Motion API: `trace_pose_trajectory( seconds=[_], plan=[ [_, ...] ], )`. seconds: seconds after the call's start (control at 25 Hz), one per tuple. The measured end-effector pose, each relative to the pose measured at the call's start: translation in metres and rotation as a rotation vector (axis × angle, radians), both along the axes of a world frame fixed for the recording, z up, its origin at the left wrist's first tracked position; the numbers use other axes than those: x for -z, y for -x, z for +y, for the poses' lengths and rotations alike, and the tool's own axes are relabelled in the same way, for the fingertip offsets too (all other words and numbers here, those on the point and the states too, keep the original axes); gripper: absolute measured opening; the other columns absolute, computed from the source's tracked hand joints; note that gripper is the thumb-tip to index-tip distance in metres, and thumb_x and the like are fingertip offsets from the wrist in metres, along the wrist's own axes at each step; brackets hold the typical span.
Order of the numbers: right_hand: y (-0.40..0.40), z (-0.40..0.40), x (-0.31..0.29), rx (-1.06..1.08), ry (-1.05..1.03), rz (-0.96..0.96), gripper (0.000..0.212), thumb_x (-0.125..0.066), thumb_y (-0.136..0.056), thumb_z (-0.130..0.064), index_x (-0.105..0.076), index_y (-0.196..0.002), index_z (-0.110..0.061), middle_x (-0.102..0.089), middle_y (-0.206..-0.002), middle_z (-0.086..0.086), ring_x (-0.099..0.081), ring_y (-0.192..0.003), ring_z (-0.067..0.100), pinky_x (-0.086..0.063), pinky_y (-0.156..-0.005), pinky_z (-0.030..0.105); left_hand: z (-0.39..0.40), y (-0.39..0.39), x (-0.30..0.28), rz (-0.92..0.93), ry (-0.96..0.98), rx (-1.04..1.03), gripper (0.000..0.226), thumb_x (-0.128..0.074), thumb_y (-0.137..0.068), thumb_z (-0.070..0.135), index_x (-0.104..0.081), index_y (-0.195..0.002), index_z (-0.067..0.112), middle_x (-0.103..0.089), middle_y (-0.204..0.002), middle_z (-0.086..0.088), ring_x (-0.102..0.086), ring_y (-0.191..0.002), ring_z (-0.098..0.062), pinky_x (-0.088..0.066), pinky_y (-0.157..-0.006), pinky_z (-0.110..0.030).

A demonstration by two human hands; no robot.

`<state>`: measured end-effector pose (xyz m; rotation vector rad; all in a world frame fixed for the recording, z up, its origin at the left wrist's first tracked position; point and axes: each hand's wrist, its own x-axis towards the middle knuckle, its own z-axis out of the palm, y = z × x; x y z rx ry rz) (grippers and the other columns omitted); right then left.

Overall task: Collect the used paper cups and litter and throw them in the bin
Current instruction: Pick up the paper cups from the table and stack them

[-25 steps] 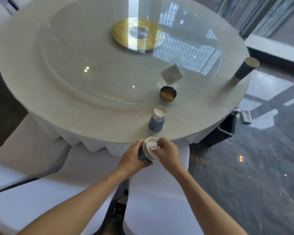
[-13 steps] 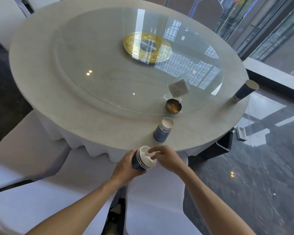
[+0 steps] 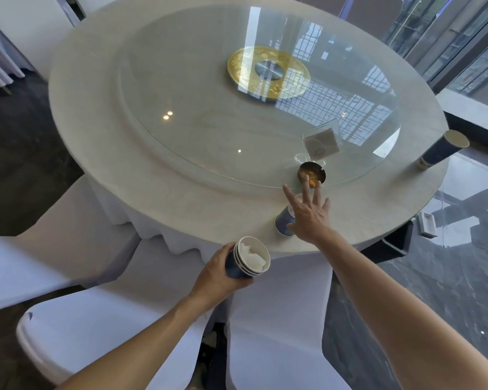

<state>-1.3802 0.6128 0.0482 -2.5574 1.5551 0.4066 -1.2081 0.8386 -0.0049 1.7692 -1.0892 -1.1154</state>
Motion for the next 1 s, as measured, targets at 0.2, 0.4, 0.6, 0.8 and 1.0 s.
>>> trace_pose_trajectory(
  seconds=[0.2, 0.4, 0.6, 0.8, 1.0],
  plan=[
    [0.010, 0.003, 0.027, 0.016, -0.054, 0.008, 0.082, -0.069, -0.087, -0.017, -0.028, -0.157, -0.027, 0.002, -0.169, 0.017, -0.003, -0.155, 0.045, -0.030, -0.120, 0.052, 0.009, -0.019, 0.003, -0.022, -0.014, -0.033, 0.082, -0.096, -0.062, 0.037, -0.055, -0.133, 0.039, -0.066, -0.126, 0.017, -0.060, -0.117, -0.004, -0.048, -0.090, -0.018],
    [0.025, 0.020, 0.028, 0.068, 0.086, -0.050, 0.056, -0.060, -0.082, 0.003, -0.049, -0.131, -0.020, -0.041, -0.131, 0.014, -0.044, -0.111, 0.036, -0.053, -0.081, 0.042, 0.005, -0.025, 0.004, -0.027, -0.007, -0.006, 0.083, -0.096, -0.062, 0.035, -0.057, -0.135, 0.033, -0.067, -0.127, 0.015, -0.061, -0.119, -0.007, -0.051, -0.093, -0.022],
    [0.066, 0.054, 0.028, 0.515, -0.022, -0.334, 0.043, -0.068, -0.090, -0.020, -0.048, -0.128, -0.014, -0.047, -0.121, 0.013, -0.048, -0.103, 0.032, -0.050, -0.078, 0.043, -0.017, -0.019, -0.012, 0.040, 0.017, 0.023, 0.077, -0.096, -0.060, 0.040, -0.057, -0.127, 0.040, -0.070, -0.117, 0.020, -0.065, -0.107, 0.001, -0.050, -0.079, -0.012],
    [0.125, 0.138, 0.016, 1.065, -0.375, -1.140, 0.042, -0.078, -0.079, -0.011, -0.060, -0.117, -0.013, -0.066, -0.109, 0.017, -0.065, -0.082, 0.022, -0.056, -0.069, 0.037, -0.053, -0.003, -0.038, 0.174, 0.076, 0.014, 0.080, -0.091, -0.047, 0.059, -0.054, -0.115, 0.037, -0.069, -0.112, 0.020, -0.071, -0.102, -0.008, -0.060, -0.073, -0.025],
    [0.173, 0.197, -0.009, 1.224, -0.493, -1.461, 0.051, -0.071, -0.068, -0.020, -0.062, -0.115, 0.000, -0.064, -0.096, 0.021, -0.061, -0.077, 0.024, -0.053, -0.064, 0.034, -0.091, 0.037, -0.085, 0.299, 0.186, 0.013, 0.098, -0.092, -0.051, 0.054, -0.052, -0.131, 0.013, -0.069, -0.125, -0.003, -0.067, -0.117, -0.025, -0.058, -0.096, -0.050]
  ],
)
